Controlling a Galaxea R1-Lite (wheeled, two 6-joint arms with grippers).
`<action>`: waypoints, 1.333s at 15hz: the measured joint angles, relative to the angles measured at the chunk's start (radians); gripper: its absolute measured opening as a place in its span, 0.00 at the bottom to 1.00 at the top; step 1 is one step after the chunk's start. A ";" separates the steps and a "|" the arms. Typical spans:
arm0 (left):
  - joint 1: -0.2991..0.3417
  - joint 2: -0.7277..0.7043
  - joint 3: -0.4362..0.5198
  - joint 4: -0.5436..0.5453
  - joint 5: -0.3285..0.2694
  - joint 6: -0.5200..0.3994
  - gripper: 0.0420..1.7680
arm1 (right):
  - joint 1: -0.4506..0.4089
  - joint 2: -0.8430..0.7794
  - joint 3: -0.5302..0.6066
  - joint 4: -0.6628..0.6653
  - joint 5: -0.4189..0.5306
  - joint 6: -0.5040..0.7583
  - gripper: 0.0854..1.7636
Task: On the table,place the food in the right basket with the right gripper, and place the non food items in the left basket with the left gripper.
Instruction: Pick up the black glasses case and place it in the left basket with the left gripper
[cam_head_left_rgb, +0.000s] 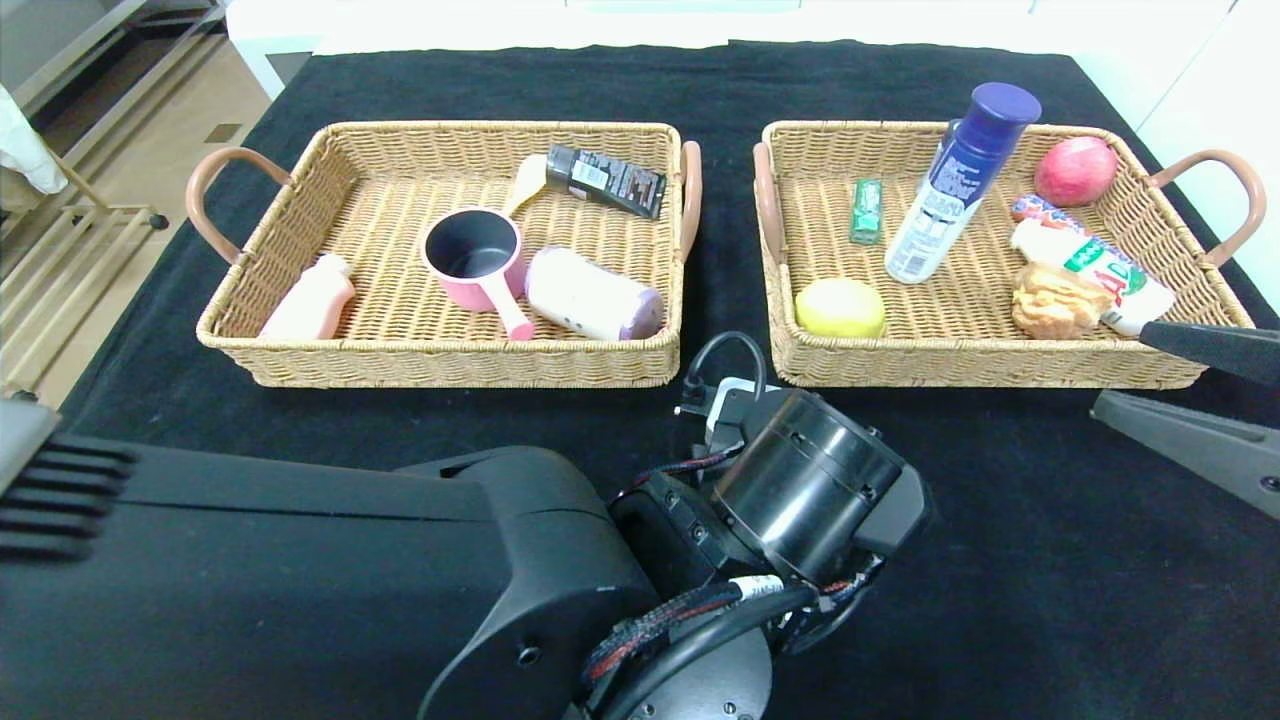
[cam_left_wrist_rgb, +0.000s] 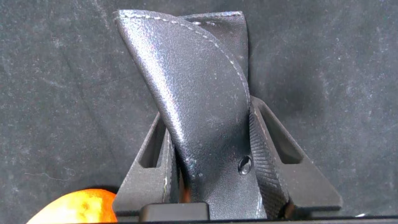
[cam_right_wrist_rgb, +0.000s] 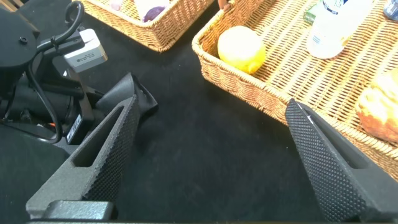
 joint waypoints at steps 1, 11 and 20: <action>0.000 0.000 0.000 0.000 0.000 0.000 0.40 | 0.000 0.001 0.000 0.000 0.000 0.000 0.97; -0.009 0.005 0.006 -0.004 -0.001 -0.005 0.39 | 0.006 0.003 0.004 0.000 0.000 0.000 0.97; -0.023 -0.113 0.036 -0.045 -0.082 -0.001 0.37 | 0.006 0.002 0.000 -0.001 0.000 0.004 0.97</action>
